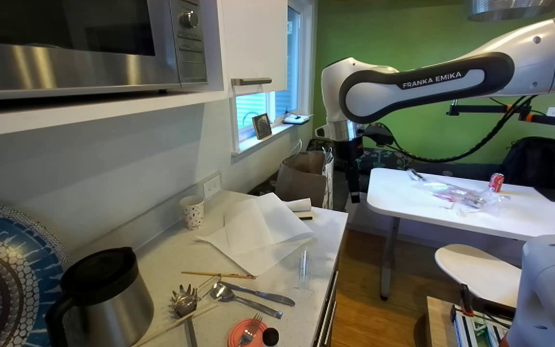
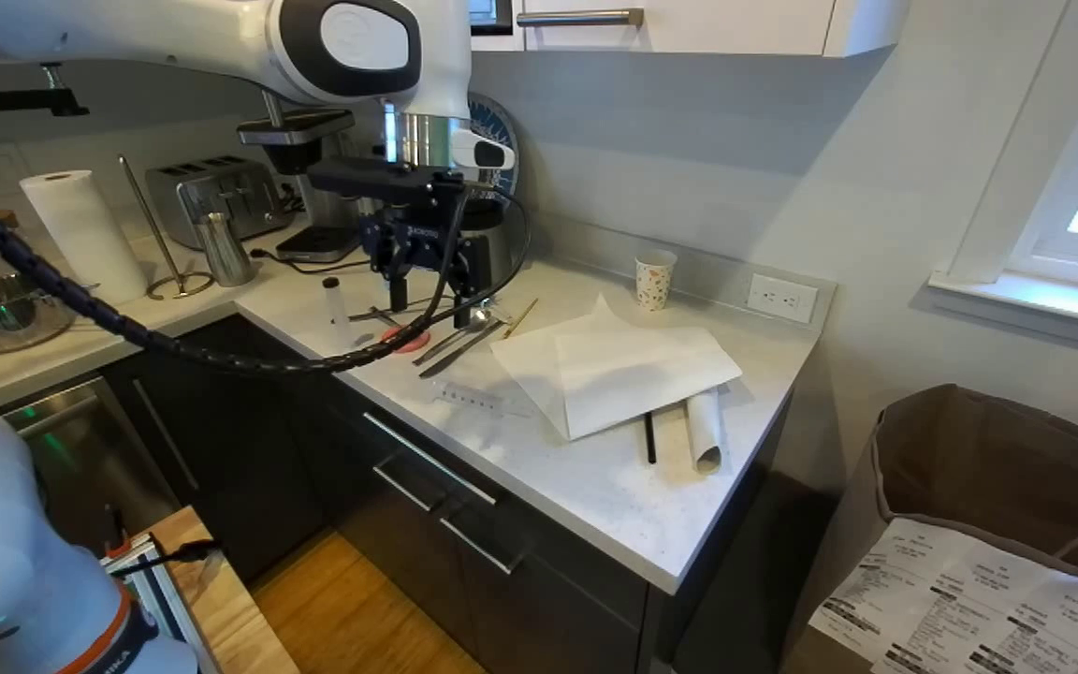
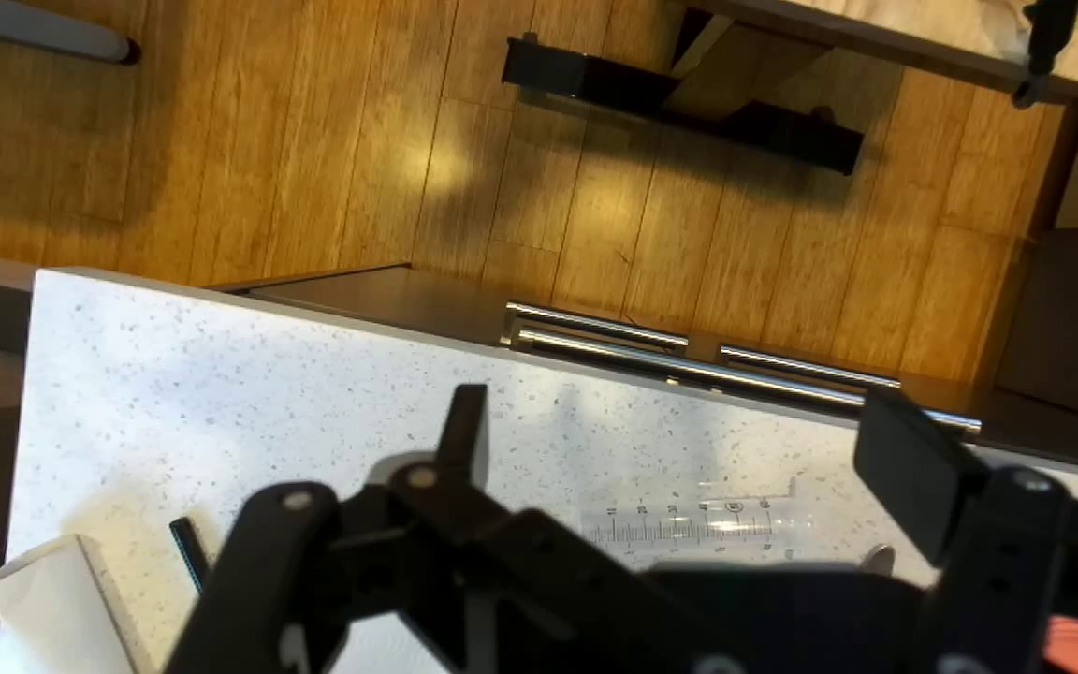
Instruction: Pick up the paper towel and fold it once
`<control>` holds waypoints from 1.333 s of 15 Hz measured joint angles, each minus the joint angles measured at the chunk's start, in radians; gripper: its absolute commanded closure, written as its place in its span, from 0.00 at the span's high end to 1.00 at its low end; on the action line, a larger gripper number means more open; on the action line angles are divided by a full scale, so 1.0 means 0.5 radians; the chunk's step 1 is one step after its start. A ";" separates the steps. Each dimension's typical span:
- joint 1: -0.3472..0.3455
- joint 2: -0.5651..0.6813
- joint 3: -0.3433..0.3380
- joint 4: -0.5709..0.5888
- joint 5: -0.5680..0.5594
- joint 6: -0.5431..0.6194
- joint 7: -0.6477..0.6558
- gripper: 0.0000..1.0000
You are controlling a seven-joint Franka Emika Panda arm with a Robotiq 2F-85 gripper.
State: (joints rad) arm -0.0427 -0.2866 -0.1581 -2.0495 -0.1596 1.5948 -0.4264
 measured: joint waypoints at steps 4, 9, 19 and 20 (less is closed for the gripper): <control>0.002 0.013 0.011 0.011 0.024 0.000 0.017 1.00; 0.010 0.168 0.107 0.072 0.068 0.121 0.317 1.00; -0.052 0.666 0.107 0.217 0.309 0.727 0.935 1.00; -0.053 0.712 0.107 0.231 0.320 0.781 0.952 1.00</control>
State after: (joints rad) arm -0.0690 0.0694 -0.1044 -1.9339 0.0006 1.9854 0.0494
